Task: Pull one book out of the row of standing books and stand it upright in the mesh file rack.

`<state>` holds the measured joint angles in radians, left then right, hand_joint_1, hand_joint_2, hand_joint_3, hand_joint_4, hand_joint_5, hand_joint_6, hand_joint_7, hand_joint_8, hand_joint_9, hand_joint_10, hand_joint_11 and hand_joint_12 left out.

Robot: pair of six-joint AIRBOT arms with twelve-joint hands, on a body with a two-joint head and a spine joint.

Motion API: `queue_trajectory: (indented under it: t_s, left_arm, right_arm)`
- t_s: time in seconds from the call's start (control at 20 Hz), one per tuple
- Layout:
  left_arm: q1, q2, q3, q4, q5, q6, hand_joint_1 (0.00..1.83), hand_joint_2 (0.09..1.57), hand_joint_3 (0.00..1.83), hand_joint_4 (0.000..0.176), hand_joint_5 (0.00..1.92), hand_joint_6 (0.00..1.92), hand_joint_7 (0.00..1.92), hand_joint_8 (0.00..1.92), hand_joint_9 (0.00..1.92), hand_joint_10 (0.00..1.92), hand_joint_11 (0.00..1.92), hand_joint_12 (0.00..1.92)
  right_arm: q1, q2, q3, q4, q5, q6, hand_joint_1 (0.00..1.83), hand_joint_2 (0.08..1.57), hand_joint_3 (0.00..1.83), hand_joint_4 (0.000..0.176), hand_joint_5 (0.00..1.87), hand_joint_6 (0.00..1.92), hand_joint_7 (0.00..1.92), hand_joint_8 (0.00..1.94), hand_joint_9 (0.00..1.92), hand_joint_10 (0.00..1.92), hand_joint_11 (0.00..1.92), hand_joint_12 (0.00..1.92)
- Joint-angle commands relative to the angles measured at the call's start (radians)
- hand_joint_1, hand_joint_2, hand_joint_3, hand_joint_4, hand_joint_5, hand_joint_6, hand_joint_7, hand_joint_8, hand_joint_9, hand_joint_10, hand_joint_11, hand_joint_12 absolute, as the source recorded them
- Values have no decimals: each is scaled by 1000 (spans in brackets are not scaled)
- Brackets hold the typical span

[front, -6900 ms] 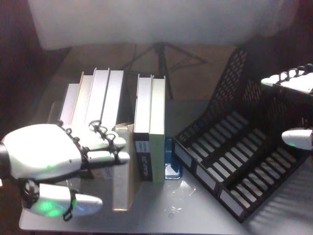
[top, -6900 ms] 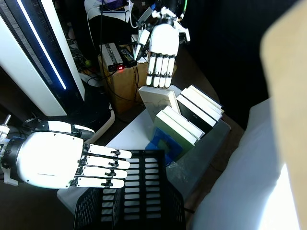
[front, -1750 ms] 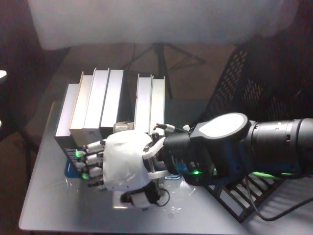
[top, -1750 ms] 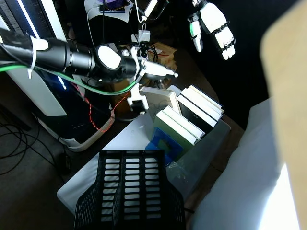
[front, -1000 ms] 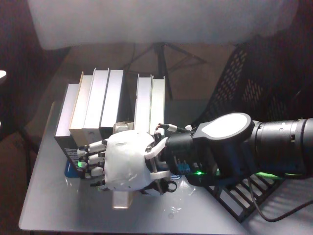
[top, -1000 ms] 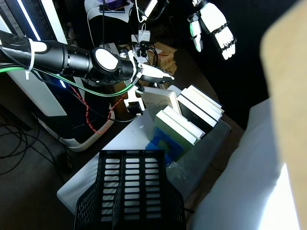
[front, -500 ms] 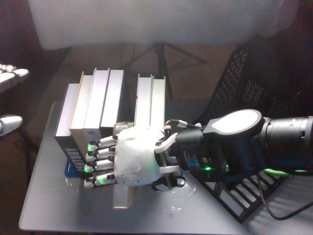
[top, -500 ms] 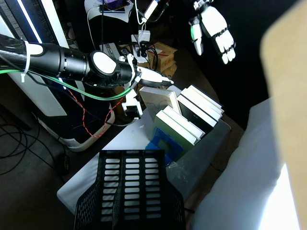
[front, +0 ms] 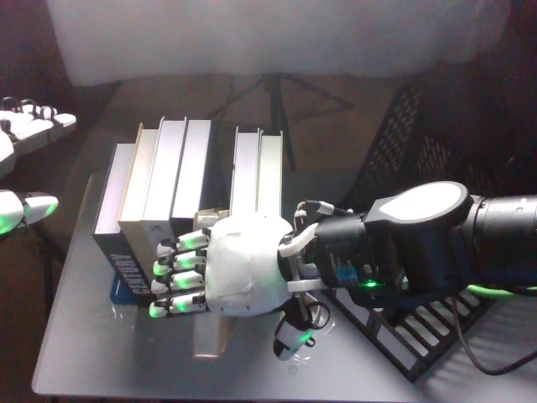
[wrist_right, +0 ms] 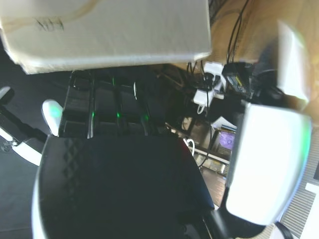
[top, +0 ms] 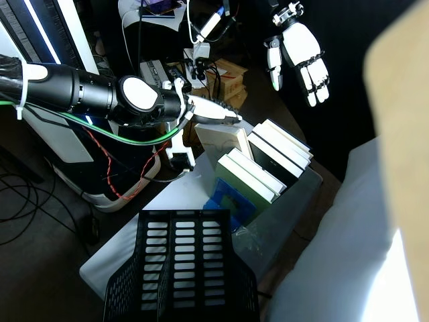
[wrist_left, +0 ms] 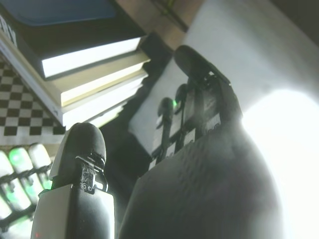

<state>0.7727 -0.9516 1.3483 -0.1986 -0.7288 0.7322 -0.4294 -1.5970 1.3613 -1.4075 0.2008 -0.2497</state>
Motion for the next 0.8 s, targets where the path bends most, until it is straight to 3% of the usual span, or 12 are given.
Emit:
queue_trajectory:
  t_s: [0.0,0.2,0.25,0.3,0.35,0.4,0.45,0.5,0.55,0.65,0.7,0.75]
  left_arm:
    - [-10,8,8,-21,-101,-1,524,1358,2,18,67,7,33,4,24,12,0,1363]
    - [-10,6,10,-21,-101,-3,558,1349,0,21,82,10,43,4,21,12,0,1378]
    - [-10,7,10,-21,-101,-3,568,1341,0,32,89,10,50,3,17,12,0,1447]
    - [-11,7,10,-21,-101,-4,556,1341,0,43,82,5,40,1,7,10,0,1496]
    - [-11,6,10,-21,-103,-4,554,1337,0,43,90,8,43,2,11,12,0,1505]
    - [-11,6,10,-21,-104,-6,527,1346,2,34,87,4,51,2,35,27,0,1484]
    - [-11,6,9,-21,-104,-7,524,1337,0,41,85,3,39,1,24,26,0,1455]
    - [-11,6,9,-21,-104,-7,533,1336,0,38,82,1,25,2,9,24,0,1521]
    - [-11,6,9,-21,-105,-7,533,1336,0,38,82,1,25,2,9,24,0,1521]
    - [-11,6,9,-21,-108,-8,520,1350,3,35,69,1,6,2,6,32,0,1576]
    - [-11,6,9,-21,-108,-8,525,1345,1,31,79,5,20,4,7,45,0,1611]
    - [-11,6,9,-21,-108,-8,526,1347,1,35,76,3,19,3,2,47,0,1616]
  right_arm:
    - [-5,9,2,13,39,-2,1125,819,0,0,129,50,43,13,0,0,0,0]
    - [-31,-21,22,-7,17,-2,1309,961,52,0,119,38,5,2,0,0,0,0]
    - [-32,-28,23,-18,10,-2,1154,1036,38,0,112,23,0,0,0,0,0,0]
    - [-35,-34,23,-26,7,-2,1094,1043,29,16,88,9,0,0,0,0,0,0]
    - [-35,-38,24,-28,5,-2,831,1018,14,0,67,1,0,0,0,0,0,0]
    - [-36,-41,24,-28,4,-2,466,897,0,0,2,0,0,0,0,0,0,0]
    - [-36,-45,27,-32,0,-2,697,878,0,0,0,0,0,0,0,0,0,0]
    - [-37,-47,30,-35,-4,-2,796,990,2,0,26,11,0,0,0,0,0,0]
    - [-39,-49,32,-37,-9,-2,796,990,2,0,26,11,0,0,0,0,0,0]
    - [-45,-55,35,-40,-18,-2,735,828,0,0,0,0,0,0,0,0,0,0]
    - [-49,-56,34,-41,-20,-2,747,948,0,0,26,11,0,0,0,0,0,0]
    - [-51,-58,34,-41,-20,-1,805,956,0,2,72,29,8,3,0,0,0,0]
